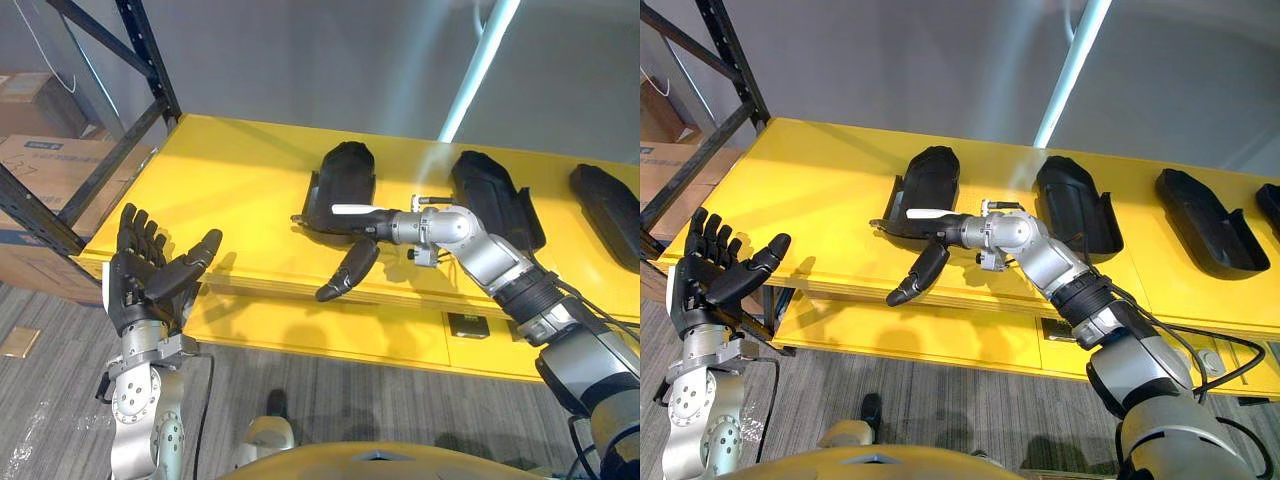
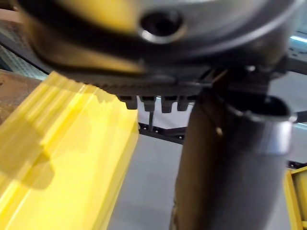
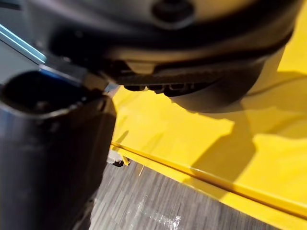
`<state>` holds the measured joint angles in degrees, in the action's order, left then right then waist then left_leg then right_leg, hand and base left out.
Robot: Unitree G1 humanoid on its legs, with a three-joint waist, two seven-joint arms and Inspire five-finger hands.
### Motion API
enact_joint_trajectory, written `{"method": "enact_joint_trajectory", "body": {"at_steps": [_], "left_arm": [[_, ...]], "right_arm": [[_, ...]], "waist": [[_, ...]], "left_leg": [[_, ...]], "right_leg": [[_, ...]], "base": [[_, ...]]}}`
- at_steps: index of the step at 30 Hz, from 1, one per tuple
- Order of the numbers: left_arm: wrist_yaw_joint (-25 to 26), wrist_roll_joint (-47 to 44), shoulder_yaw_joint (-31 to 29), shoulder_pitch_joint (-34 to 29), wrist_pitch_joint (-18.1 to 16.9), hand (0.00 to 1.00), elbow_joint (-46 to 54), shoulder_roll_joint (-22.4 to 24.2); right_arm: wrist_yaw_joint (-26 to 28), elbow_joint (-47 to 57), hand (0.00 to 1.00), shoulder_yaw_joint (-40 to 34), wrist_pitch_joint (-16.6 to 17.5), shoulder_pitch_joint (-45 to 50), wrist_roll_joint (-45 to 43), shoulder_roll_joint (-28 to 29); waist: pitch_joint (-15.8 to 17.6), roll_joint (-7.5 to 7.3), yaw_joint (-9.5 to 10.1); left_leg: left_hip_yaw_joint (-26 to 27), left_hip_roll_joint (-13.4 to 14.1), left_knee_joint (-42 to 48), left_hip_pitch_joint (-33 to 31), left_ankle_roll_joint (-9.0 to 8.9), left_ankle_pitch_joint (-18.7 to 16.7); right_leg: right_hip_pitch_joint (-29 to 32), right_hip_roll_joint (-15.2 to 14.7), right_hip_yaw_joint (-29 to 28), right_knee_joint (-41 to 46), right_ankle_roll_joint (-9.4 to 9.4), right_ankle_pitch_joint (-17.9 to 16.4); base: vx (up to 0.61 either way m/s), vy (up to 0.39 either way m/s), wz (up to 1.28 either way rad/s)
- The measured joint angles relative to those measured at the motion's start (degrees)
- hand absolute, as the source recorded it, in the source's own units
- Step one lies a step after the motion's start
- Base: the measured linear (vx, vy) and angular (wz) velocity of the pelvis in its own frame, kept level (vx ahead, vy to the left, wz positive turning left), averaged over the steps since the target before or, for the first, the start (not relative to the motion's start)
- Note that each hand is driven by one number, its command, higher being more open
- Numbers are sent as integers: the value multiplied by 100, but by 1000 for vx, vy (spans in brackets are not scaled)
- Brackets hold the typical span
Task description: Walk over and take three plastic housings, then place them on the shelf
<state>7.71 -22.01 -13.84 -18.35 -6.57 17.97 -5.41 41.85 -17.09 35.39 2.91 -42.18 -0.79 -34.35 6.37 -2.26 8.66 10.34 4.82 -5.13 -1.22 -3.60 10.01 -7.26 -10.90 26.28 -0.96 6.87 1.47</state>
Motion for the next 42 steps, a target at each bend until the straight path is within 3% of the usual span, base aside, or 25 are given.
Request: {"method": "enact_joint_trajectory", "body": {"at_steps": [8, 16, 20, 30, 34, 42], "left_arm": [[37, -15, 0, -2, 1, 100, -73, 0], [32, -42, 19, -18, 1, 100, -270, -1], [18, -55, 45, -26, 0, 100, -274, -1], [-143, -228, 148, -57, -6, 100, -276, -2], [-185, -239, 175, -162, -41, 100, -276, -3], [-183, -239, 227, -239, -74, 100, -282, -5]], "right_arm": [[-392, -24, 100, 9, 327, 157, 295, -2], [-1145, -23, 100, 7, 697, 329, 1383, -237], [-1370, -15, 100, -51, 827, 384, 1373, -636], [-1657, 876, 100, -517, 1069, 598, 1358, -880], [-1761, 1231, 100, -773, 1148, 605, 1330, -887], [-2492, 2127, 100, -1523, 1166, 1237, 1092, -805]], "waist": [[-12, 2, -7], [-87, 14, 4], [-87, 15, -10], [-104, 49, -134], [-127, 88, -158], [-150, 128, -223]], "left_leg": [[-2, 0, -1, 2, -18, -13], [-20, -6, 0, -10, -22, -16], [-26, -6, 0, -19, -22, -16], [13, -1, 2, -7, -2, -3], [53, -1, 2, 28, -5, -19], [98, 4, 0, 62, -47, -92]], "right_leg": [[3, -3, 0, -2, -1, -1], [1, -4, 7, -7, 1, 1], [5, -2, 8, -7, 2, 1], [13, 1, -22, -11, 32, 20], [14, -2, -98, -8, 26, 16], [12, -6, -149, -6, 25, 7]], "base": [[0, 0, 0], [0, 0, 0], [0, 0, 0], [0, 0, -2], [0, 0, -7], [-1, 1, -2]]}}
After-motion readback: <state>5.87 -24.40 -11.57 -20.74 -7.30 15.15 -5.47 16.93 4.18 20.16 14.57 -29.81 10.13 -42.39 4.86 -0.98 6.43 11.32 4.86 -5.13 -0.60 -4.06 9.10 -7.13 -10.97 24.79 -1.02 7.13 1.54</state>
